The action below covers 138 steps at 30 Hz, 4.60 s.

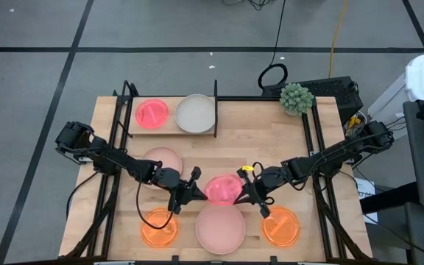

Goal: Place and stack plates onto a shelf
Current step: Stack the pink transparent plate on top of the pink transparent plate on the shelf

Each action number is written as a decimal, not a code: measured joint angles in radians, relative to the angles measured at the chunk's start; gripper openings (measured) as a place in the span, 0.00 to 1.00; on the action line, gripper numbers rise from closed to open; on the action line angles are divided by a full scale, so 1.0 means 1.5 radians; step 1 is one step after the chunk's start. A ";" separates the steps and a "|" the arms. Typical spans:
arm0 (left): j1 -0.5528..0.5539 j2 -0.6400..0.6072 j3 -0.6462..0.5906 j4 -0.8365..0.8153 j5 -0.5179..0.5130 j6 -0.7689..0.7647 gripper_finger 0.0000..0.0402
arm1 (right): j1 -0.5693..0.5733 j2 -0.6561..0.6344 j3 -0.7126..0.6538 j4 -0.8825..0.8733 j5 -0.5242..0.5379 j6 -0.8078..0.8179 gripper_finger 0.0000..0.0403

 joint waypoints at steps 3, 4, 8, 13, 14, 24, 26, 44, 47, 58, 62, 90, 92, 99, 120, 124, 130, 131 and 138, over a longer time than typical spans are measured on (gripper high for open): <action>0.000 0.000 0.000 0.001 0.006 -0.009 0.01 | 0.000 0.000 0.000 0.022 0.018 0.028 0.08; 0.000 0.000 0.000 0.000 0.006 -0.011 0.01 | 0.000 0.000 0.000 0.026 0.026 0.035 0.11; 0.000 0.000 0.000 -0.005 0.007 -0.018 0.01 | -0.004 0.000 0.000 0.041 0.037 0.063 0.25; 0.000 0.000 0.000 -0.015 0.008 -0.027 0.01 | -0.005 0.000 0.000 0.079 0.033 0.093 0.39; 0.000 0.000 0.000 -0.015 0.008 -0.028 0.01 | -0.005 0.000 0.000 0.082 0.033 0.100 0.42; 0.000 -0.014 0.000 -0.081 -0.067 -0.047 0.01 | 0.013 -0.082 0.000 0.026 0.174 0.091 0.50; 0.001 -0.031 0.000 -0.109 -0.088 -0.055 0.01 | 0.026 -0.121 0.000 -0.003 0.221 0.091 0.50; 0.012 -0.341 0.000 -0.418 -0.284 -0.133 0.01 | 0.131 -0.244 0.000 -0.200 0.403 0.122 0.49; 0.012 -0.382 0.000 -0.465 -0.305 -0.134 0.01 | 0.131 -0.245 0.000 -0.197 0.403 0.136 0.49; 0.044 -0.441 0.000 -0.597 -0.454 -0.207 0.01 | 0.131 -0.244 -0.049 -0.130 0.402 0.242 0.49; 0.097 -0.441 0.000 -0.649 -0.478 -0.251 0.01 | 0.131 -0.243 -0.086 -0.073 0.403 0.255 0.49; 0.391 -0.440 -0.106 -0.641 -0.451 -0.319 0.01 | 0.124 -0.244 -0.104 -0.040 0.402 0.180 0.49; 0.407 -0.440 -0.110 -0.636 -0.451 -0.314 0.01 | 0.124 -0.244 -0.104 -0.040 0.402 0.180 0.49; 0.441 -0.440 -0.112 -0.636 -0.436 -0.312 0.01 | 0.124 -0.244 -0.104 -0.040 0.402 0.202 0.49; 0.477 -0.366 -0.112 -0.625 -0.433 -0.307 0.01 | 0.124 -0.244 -0.104 -0.041 0.400 0.203 0.49; 0.486 -0.318 -0.112 -0.614 -0.435 -0.289 0.01 | 0.124 -0.244 -0.104 -0.041 0.400 0.203 0.49; 0.494 -0.277 -0.112 -0.584 -0.437 -0.273 0.01 | 0.124 -0.244 -0.104 -0.040 0.400 0.202 0.49; 0.494 -0.276 -0.112 -0.580 -0.436 -0.272 0.01 | 0.124 -0.244 -0.104 -0.040 0.399 0.202 0.49; 0.494 -0.278 -0.112 -0.567 -0.437 -0.272 0.07 | 0.124 -0.244 -0.104 -0.041 0.399 0.202 0.49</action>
